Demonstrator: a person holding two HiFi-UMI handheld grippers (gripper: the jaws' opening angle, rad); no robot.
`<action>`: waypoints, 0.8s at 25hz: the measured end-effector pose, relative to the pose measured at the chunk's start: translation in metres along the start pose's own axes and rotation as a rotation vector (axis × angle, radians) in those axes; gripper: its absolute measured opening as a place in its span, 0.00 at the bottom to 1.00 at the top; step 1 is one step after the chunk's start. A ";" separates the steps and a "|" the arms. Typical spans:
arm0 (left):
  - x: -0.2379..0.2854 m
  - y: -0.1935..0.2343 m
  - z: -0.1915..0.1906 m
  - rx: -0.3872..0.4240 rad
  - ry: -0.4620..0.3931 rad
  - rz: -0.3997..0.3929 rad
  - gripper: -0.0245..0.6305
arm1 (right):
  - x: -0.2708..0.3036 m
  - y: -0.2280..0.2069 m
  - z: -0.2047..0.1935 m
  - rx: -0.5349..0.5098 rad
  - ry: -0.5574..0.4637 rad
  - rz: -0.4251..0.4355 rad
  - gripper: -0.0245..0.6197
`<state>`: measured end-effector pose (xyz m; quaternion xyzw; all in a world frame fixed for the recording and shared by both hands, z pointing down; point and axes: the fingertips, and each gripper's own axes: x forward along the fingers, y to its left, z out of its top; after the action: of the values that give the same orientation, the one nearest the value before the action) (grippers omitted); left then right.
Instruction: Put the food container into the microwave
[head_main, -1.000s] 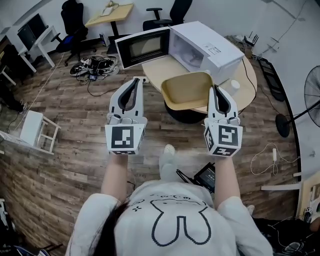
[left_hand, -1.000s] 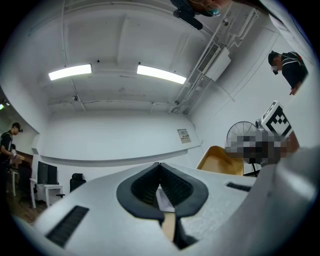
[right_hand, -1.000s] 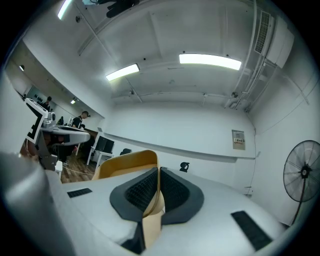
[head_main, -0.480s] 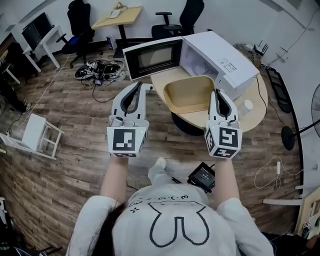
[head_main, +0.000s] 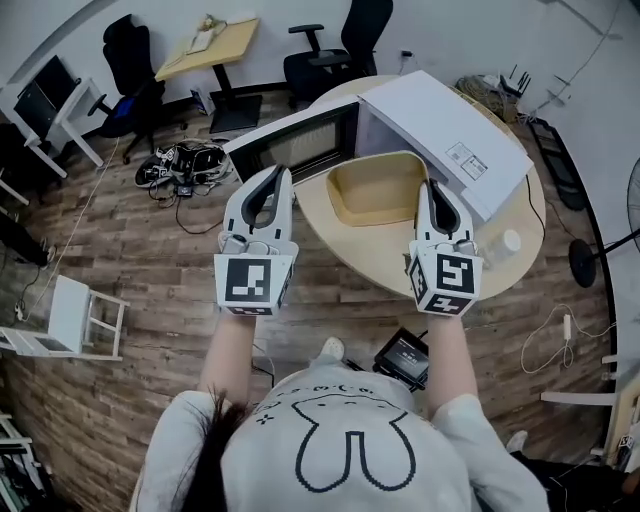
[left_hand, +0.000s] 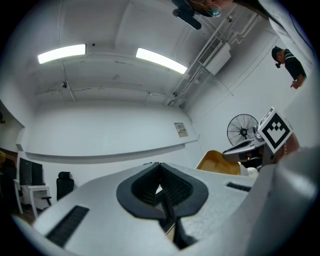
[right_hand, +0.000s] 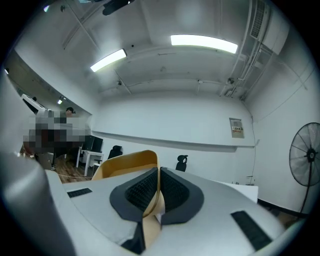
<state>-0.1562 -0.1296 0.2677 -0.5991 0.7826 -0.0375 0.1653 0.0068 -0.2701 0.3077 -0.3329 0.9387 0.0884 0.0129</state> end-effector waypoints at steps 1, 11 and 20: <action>0.009 0.001 -0.005 -0.007 0.002 -0.012 0.05 | 0.006 -0.002 -0.004 0.003 0.003 -0.008 0.10; 0.071 -0.012 -0.026 -0.069 -0.022 -0.128 0.05 | 0.024 -0.037 -0.019 0.017 0.028 -0.117 0.10; 0.098 -0.021 -0.016 -0.091 -0.072 -0.223 0.05 | 0.014 -0.052 -0.016 0.010 0.048 -0.227 0.10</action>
<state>-0.1637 -0.2305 0.2674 -0.6900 0.7057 0.0015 0.1609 0.0290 -0.3210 0.3142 -0.4392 0.8954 0.0734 0.0020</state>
